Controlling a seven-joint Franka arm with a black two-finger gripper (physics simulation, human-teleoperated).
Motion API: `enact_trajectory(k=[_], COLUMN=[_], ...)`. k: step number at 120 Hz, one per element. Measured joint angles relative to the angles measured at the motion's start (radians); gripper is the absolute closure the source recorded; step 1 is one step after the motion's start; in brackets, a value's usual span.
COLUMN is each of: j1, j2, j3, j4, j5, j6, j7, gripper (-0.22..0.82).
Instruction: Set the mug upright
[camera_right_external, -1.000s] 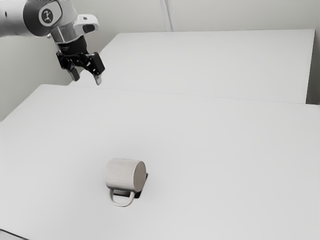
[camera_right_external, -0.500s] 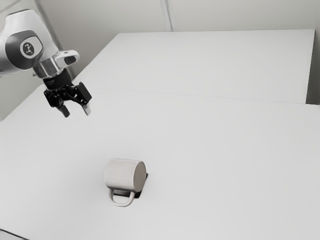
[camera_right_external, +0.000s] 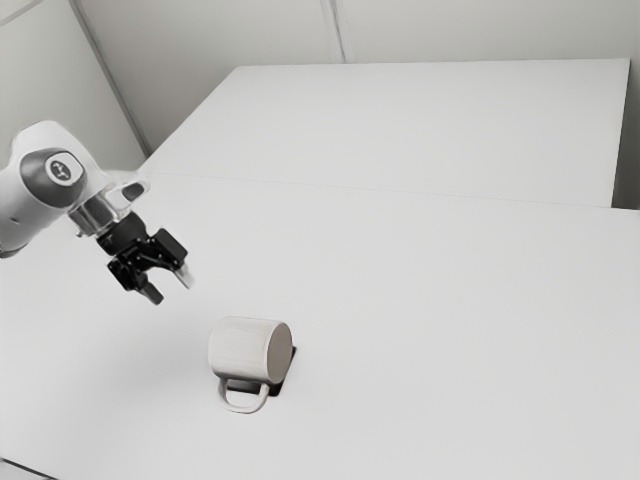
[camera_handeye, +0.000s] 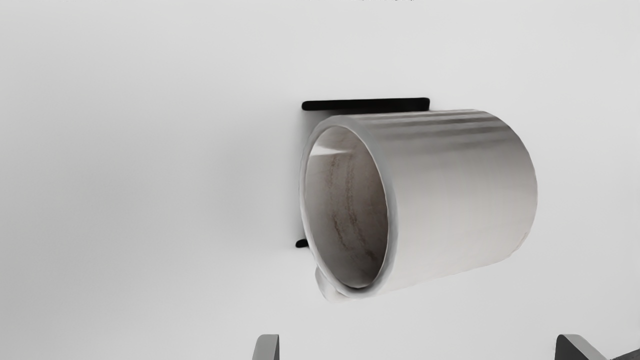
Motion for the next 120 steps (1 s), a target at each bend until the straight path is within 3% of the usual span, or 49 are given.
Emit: enact_trajectory(k=[54,104,112,120], j1=[0.003,-0.023,-0.029,-0.035], j2=[0.113,0.206,0.210,0.211], j3=[0.051,0.053,0.053,0.053], j4=[-0.106,-0.137,-0.143,-0.145], j5=[-0.258,-0.464,-0.485,-0.498], j6=[0.059,0.004,-0.016,-0.038], j7=[0.371,0.565,0.583,0.596], gripper=[0.00,0.00,0.06,0.18])
